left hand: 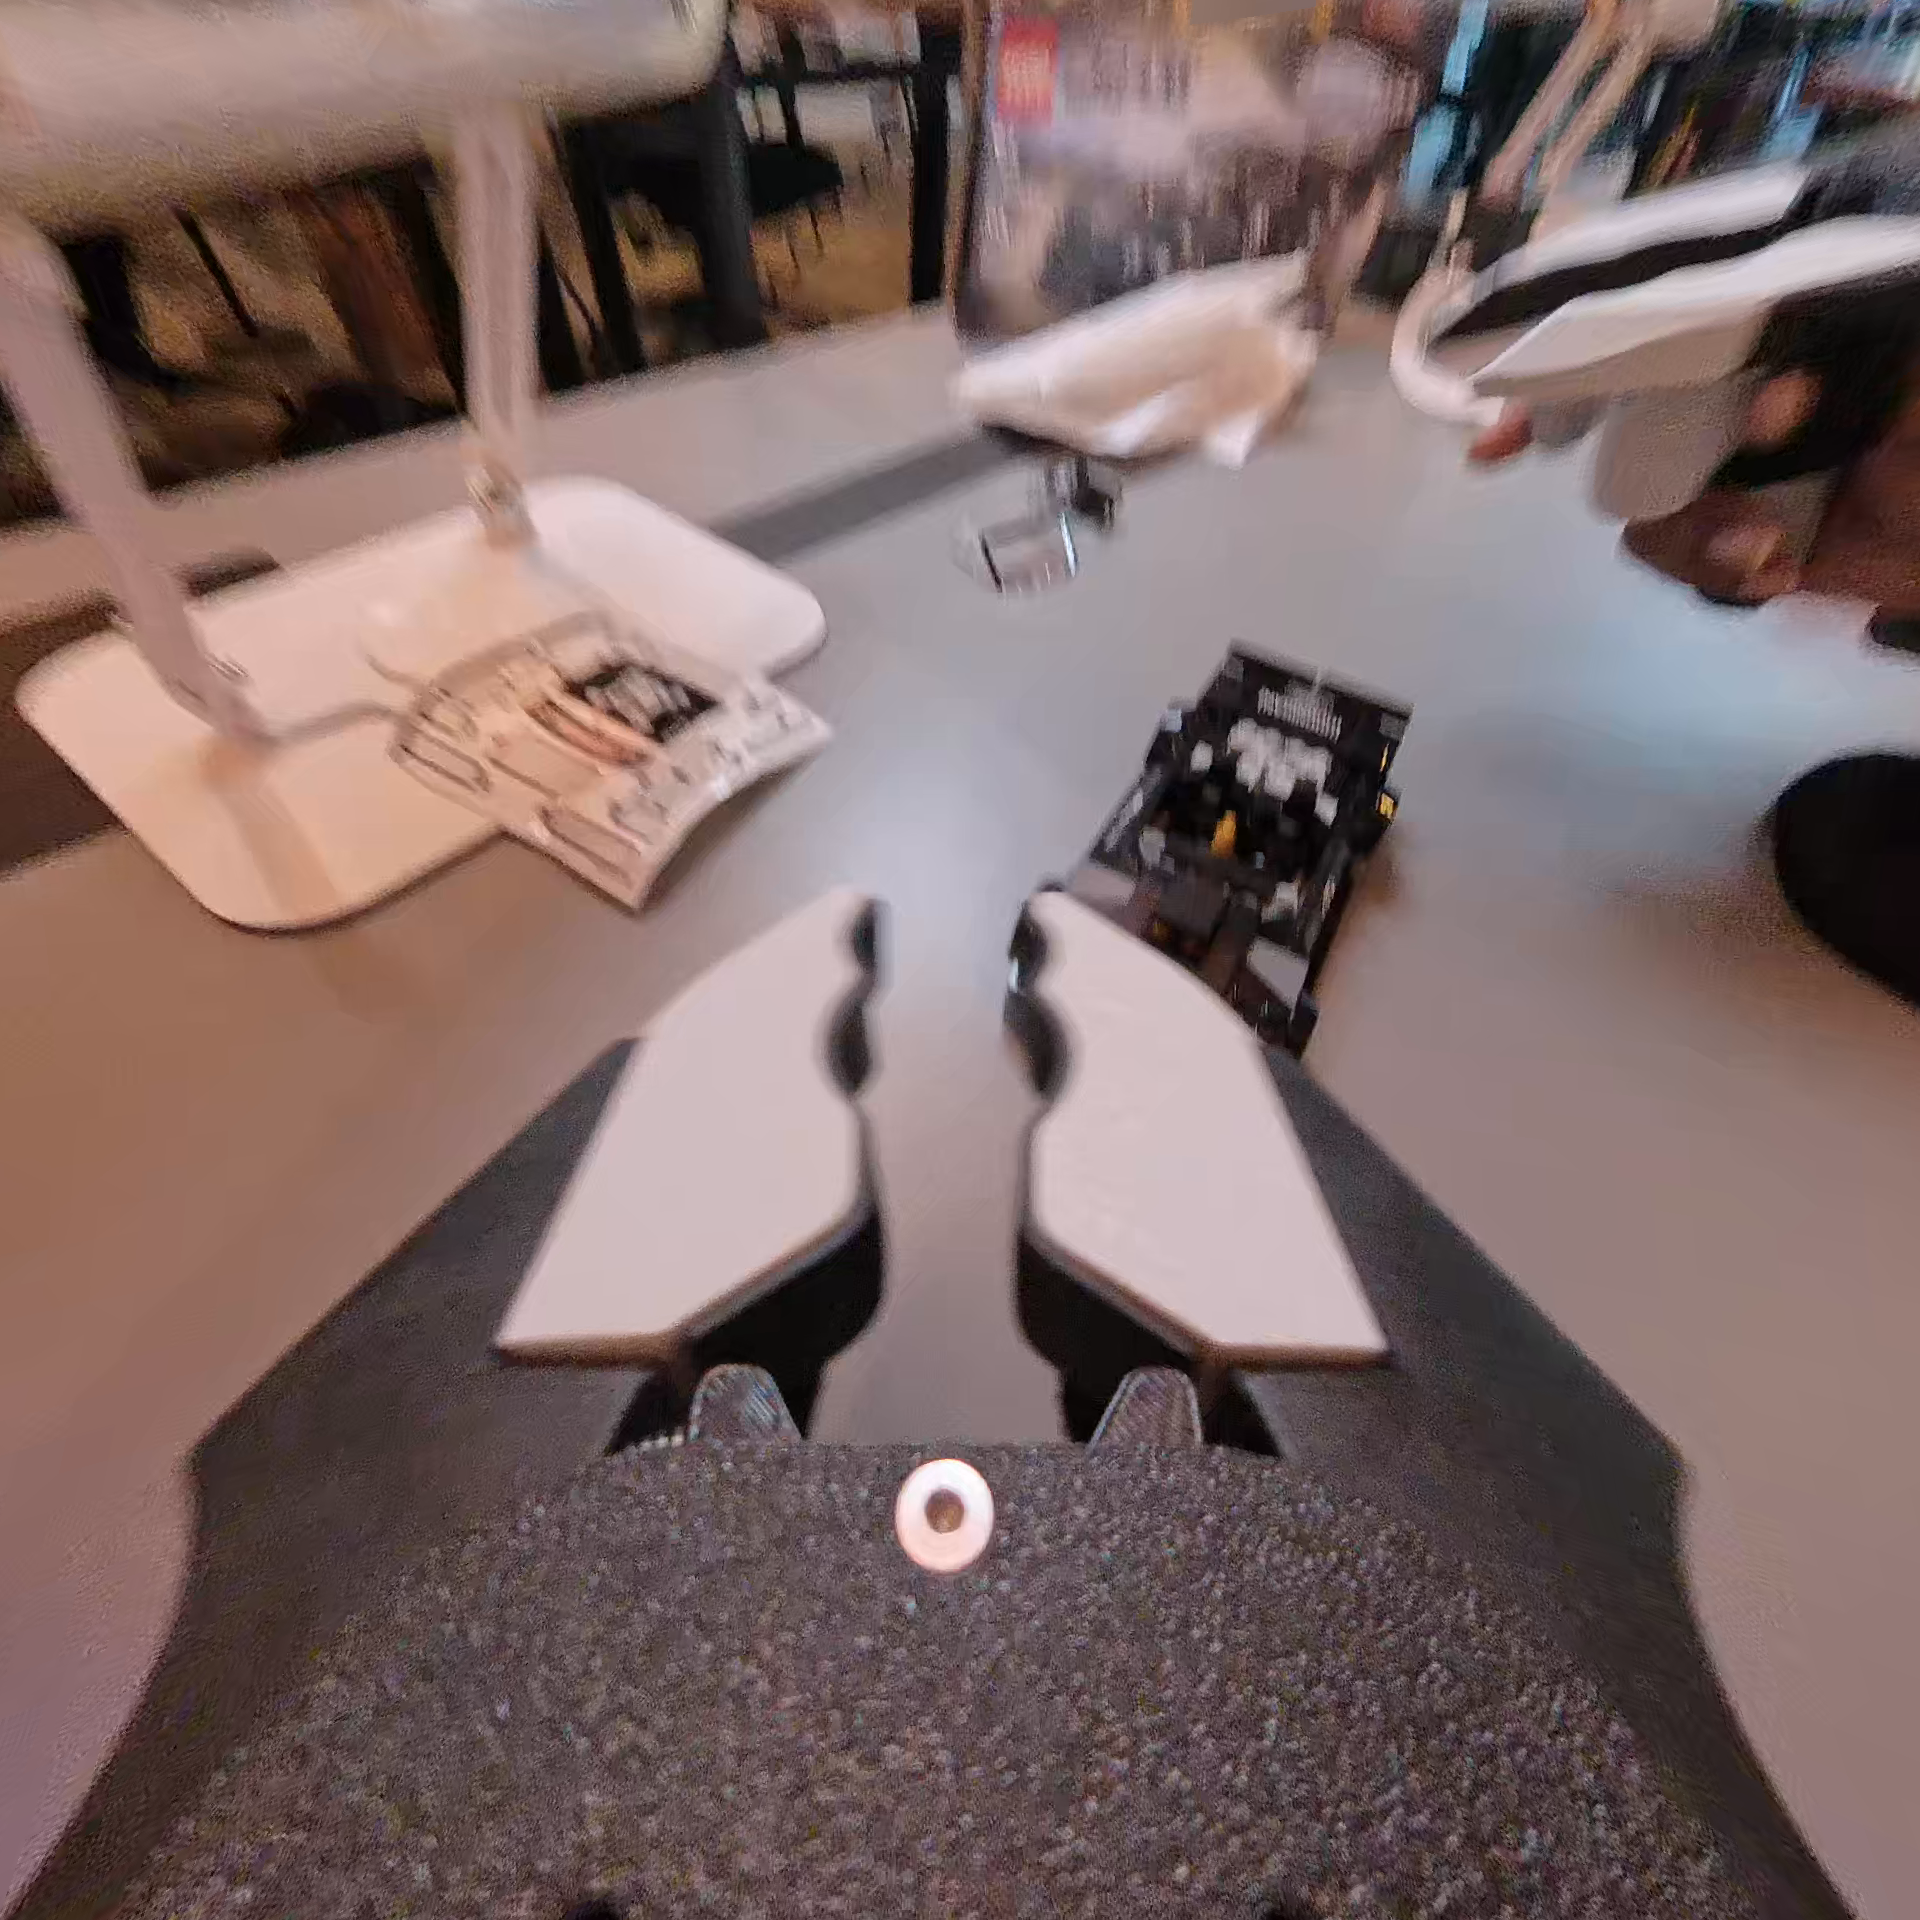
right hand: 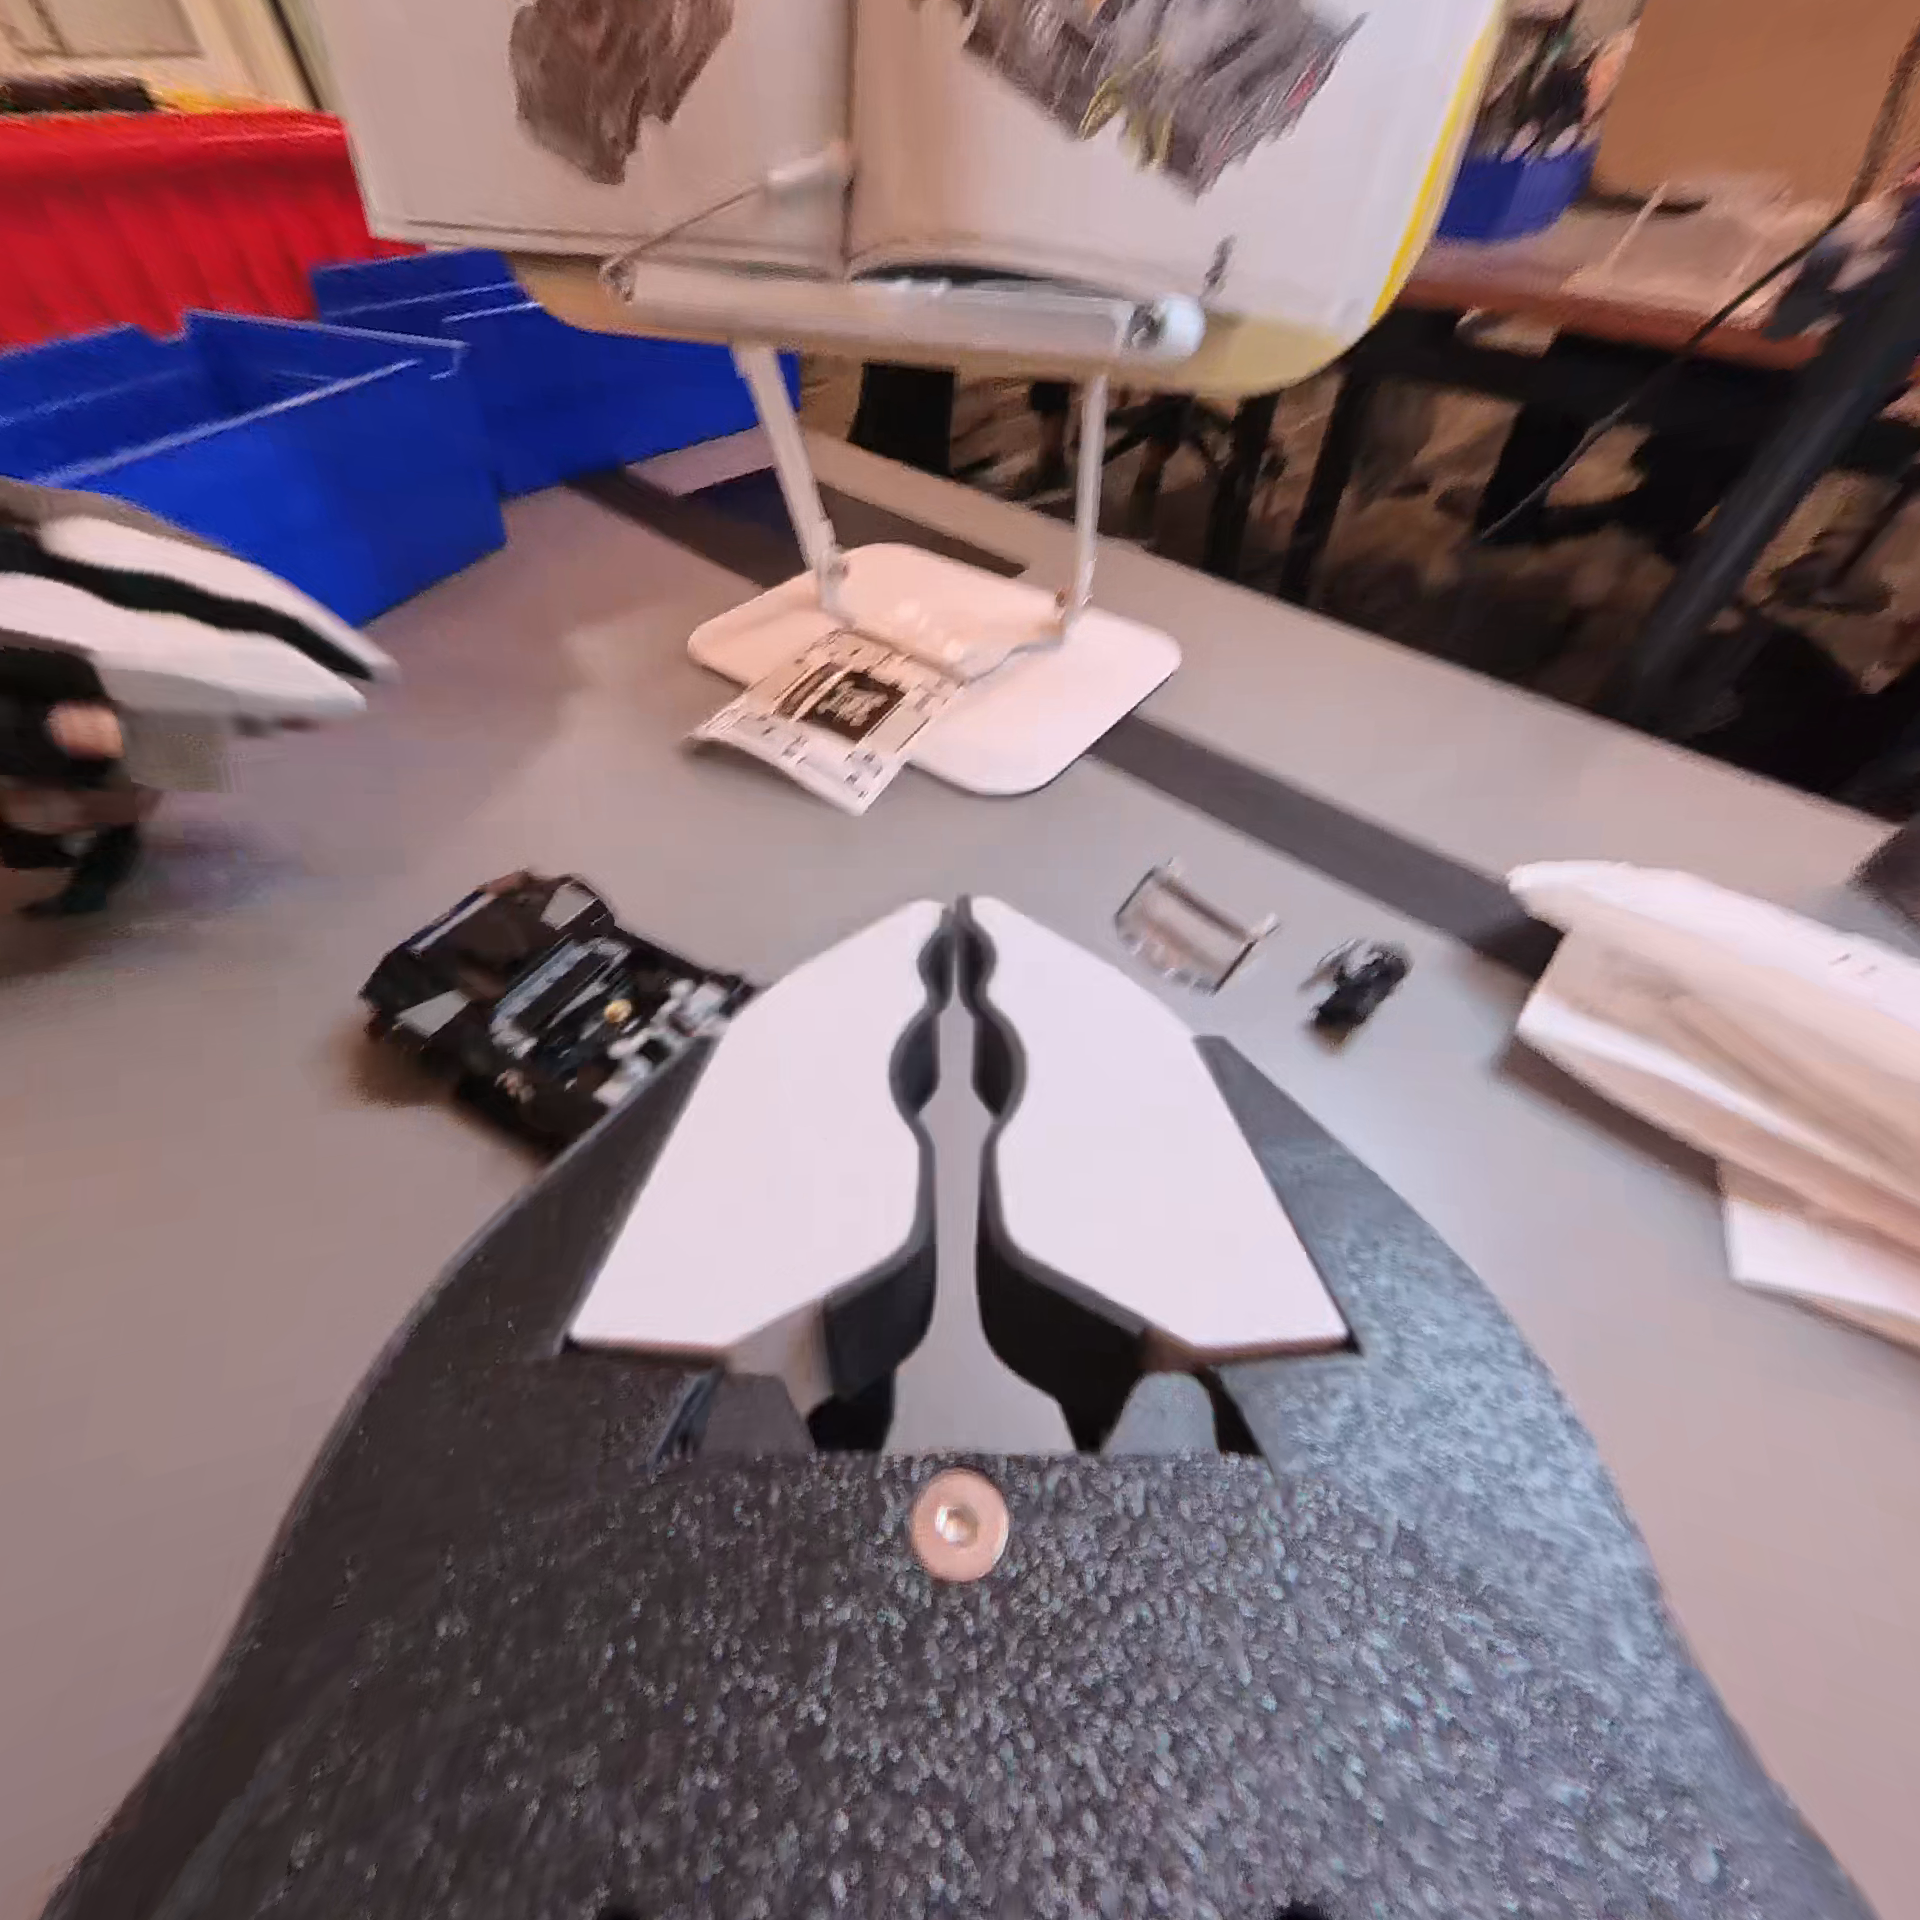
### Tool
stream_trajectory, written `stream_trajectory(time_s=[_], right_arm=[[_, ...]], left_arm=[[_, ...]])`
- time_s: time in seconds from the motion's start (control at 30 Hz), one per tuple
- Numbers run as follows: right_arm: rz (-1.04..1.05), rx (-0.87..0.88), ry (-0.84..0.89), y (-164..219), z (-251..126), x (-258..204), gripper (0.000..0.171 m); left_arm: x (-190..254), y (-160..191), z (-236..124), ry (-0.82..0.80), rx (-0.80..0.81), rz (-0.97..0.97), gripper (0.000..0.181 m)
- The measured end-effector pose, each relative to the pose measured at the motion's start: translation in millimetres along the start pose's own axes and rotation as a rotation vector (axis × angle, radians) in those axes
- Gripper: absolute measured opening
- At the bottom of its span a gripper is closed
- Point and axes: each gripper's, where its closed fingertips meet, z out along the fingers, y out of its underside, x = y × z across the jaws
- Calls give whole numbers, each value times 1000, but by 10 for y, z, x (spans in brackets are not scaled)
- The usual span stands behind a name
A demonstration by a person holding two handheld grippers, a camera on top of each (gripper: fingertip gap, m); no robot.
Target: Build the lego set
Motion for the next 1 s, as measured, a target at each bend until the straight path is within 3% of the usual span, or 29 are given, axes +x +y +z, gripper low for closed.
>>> stream_trajectory(time_s=[0.03, 0.23, 0.27, 0.3, 0.43, 0.57, 0.8, 1.0], right_arm=[[-33, 24, 8, -87, 26, 38, 0], [-126, 250, 171, -831, 395, 363, 0], [-135, 280, 203, -952, 484, 428, 7], [-143, 313, 220, -1078, 585, 474, 32], [-131, 285, 238, -1383, 1103, 640, 68], [-145, 231, 258, -1509, 1517, 756, 81], [-146, 168, 220, -1364, 1836, 681, 62], [-108, 177, 153, -1396, 1911, 618, 89]], left_arm=[[-14, -138, -81, -12, 91, 4, 0], [-135, -437, -323, -147, 263, 57, 0], [-156, -461, -343, -168, 283, 72, 4], [-188, -475, -358, -192, 293, 80, 10], [-239, -451, -358, -209, 283, 97, 11], [-239, -387, -307, -185, 258, 85, 8], [-148, -339, -199, -134, 228, 117, 9], [-66, -273, -103, -101, 196, 121, 9]])
